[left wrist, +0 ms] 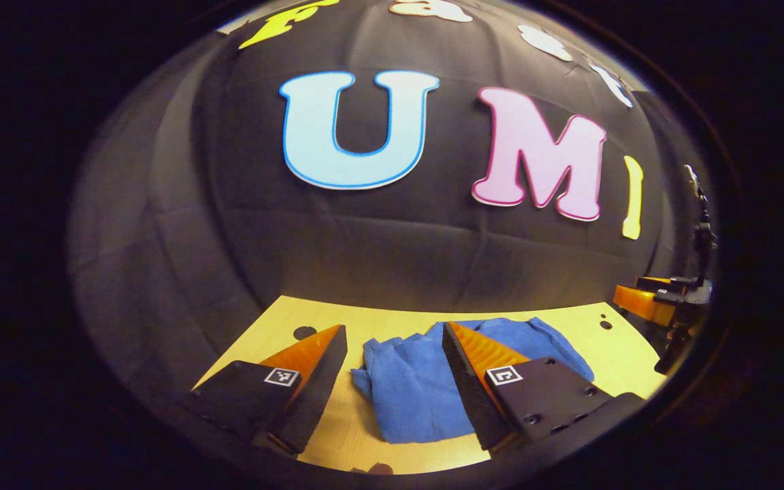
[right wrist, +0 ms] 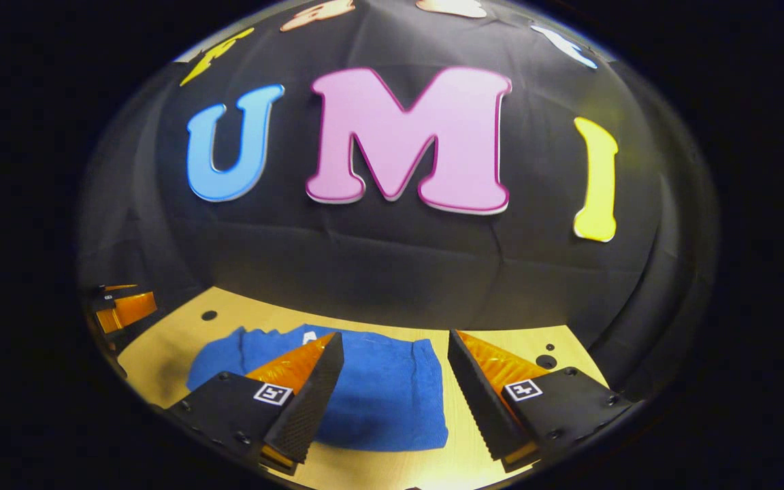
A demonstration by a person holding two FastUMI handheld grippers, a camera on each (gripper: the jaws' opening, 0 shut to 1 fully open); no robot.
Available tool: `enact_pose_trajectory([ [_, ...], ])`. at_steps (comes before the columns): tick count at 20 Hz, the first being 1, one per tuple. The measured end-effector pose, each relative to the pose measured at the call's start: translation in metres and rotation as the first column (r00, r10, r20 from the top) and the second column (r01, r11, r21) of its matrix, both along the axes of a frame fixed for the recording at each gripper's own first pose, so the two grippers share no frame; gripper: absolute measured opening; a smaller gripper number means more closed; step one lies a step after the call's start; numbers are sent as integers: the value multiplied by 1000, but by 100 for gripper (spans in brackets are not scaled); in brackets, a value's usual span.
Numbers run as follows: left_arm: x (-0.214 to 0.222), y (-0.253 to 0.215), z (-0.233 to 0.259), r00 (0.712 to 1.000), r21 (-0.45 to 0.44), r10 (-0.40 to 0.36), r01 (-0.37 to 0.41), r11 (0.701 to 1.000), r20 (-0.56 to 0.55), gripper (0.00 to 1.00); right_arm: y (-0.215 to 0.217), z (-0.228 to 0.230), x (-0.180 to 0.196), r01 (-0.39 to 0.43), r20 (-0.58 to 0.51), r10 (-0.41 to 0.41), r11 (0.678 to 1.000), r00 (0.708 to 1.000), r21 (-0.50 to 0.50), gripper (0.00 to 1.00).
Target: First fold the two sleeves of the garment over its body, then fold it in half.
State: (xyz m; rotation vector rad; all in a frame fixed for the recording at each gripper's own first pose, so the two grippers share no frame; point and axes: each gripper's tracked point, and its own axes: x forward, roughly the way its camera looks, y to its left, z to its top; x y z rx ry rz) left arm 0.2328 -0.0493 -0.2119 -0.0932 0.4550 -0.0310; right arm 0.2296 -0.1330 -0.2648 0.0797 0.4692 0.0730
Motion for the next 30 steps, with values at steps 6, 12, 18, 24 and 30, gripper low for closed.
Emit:
enact_pose_trajectory([
  [6, -116, -41, 97, 990, -84, -48, 59, 995, 134, 80, 25, 94, -96, -73, 98, 76, 997, 992, -32, 98],
  [12, -208, -35, 133, 984, -69, 11, 1, 998, 179, 80, 38, 147, -166, -69, 151, 63, 997, 986, 33, 98],
  [18, -259, -30, 148, 972, -105, 96, -75, 992, 214, 81, 41, 167, -216, -55, 195, 41, 996, 980, 68, 96],
  [24, -287, -7, 158, 945, -86, 155, -135, 987, 288, 80, 67, 178, -234, -97, 202, 75, 990, 976, 101, 99],
  [30, -301, -8, 160, 952, -43, 132, -125, 991, 277, 80, 90, 183, -241, -156, 214, 131, 982, 968, 104, 99],
])
